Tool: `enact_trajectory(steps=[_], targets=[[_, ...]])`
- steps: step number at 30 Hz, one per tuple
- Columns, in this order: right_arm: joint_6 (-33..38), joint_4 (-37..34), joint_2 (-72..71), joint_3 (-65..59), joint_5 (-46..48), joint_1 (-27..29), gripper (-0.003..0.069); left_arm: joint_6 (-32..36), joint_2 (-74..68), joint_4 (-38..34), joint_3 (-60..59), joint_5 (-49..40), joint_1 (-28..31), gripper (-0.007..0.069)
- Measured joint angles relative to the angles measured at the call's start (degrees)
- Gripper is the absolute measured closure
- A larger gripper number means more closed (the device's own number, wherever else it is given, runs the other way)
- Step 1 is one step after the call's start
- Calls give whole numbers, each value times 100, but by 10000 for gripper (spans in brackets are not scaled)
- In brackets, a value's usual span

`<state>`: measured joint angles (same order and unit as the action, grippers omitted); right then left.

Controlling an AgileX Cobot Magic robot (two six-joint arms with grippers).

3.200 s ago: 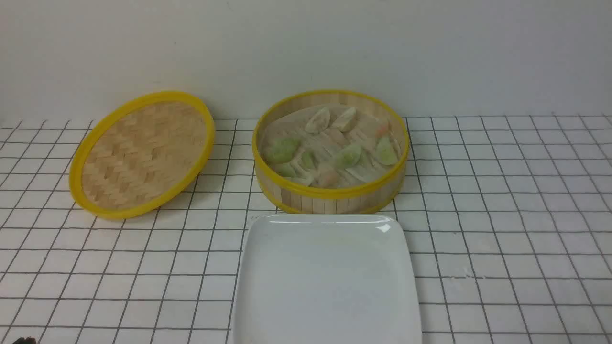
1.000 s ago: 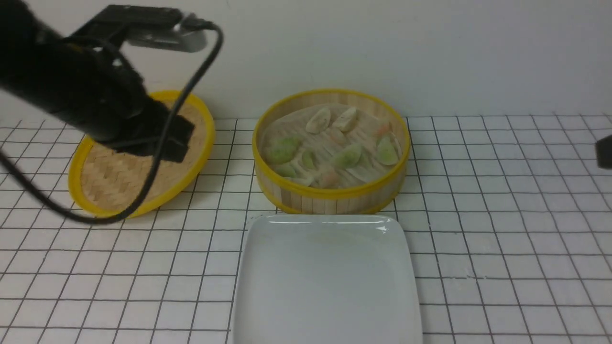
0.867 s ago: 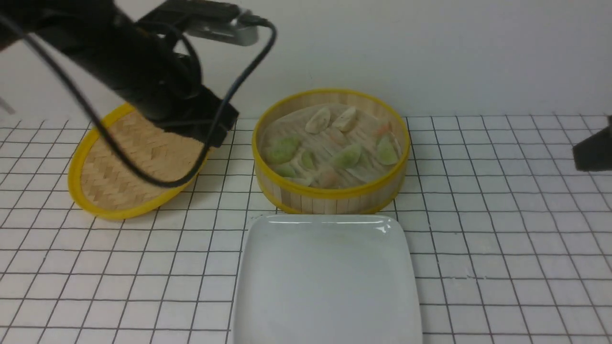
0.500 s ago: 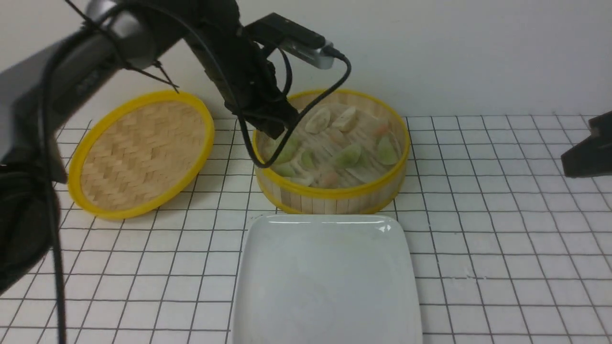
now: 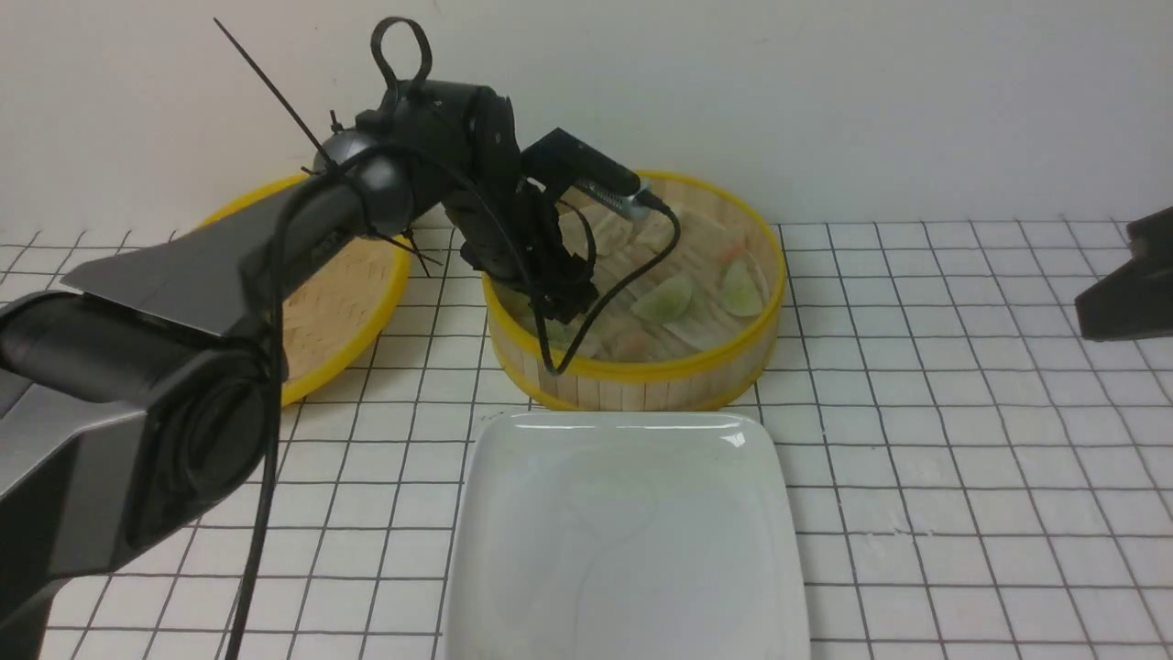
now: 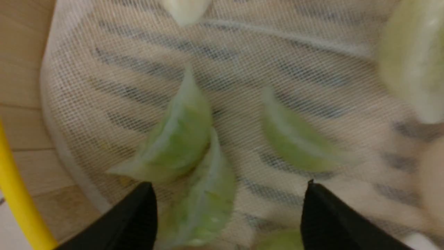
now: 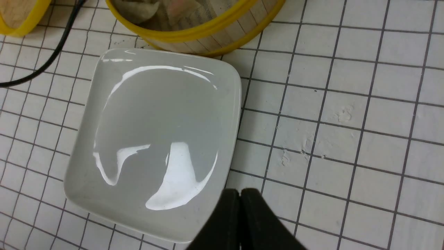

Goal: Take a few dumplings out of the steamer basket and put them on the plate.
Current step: Use the left arm to grab a dumpling from the steamer, then use the left arm to put the dumpling into the plate

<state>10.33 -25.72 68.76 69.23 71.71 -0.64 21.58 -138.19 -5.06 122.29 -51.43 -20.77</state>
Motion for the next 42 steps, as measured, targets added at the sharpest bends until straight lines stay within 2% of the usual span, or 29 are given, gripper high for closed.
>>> enact_trajectory(steps=[3,6,8,11,13,15,21,26,30,32,33,35,39,42], targets=[[0,0,0,0,0,0,669,-71,-91,135,14,104,-13,159],[-1,0,0,0,0,0,669,-162,-138,382,55,131,-39,256],[-1,-5,0,0,0,0,669,-198,-152,506,61,166,-39,374],[-1,-5,0,0,0,0,669,-204,-152,558,74,175,-44,386],[-1,-5,0,0,0,0,669,-216,-152,597,141,148,-66,428],[-1,-5,0,0,0,0,669,-222,-157,664,208,35,-91,428],[-1,-83,0,0,3,0,669,-264,102,928,1175,-1077,-323,428],[-1,-155,0,0,3,0,669,-350,627,881,1935,-1837,-416,428],[-1,-207,0,0,3,0,669,-713,1090,578,2009,-1967,-422,428],[-1,-236,0,0,3,0,669,-966,1704,23,1369,-1981,-422,428],[-1,-236,0,0,3,0,669,-979,1761,-25,1369,-1988,-422,428],[-1,-242,0,0,-43,0,669,-1111,2527,-597,16,-1988,-468,428],[276,-268,246,176,-278,-81,669,-1148,3313,-869,-1849,-2015,-656,428],[438,-268,652,478,-303,-322,669,-1153,3355,-893,-2688,-2016,-788,428]])
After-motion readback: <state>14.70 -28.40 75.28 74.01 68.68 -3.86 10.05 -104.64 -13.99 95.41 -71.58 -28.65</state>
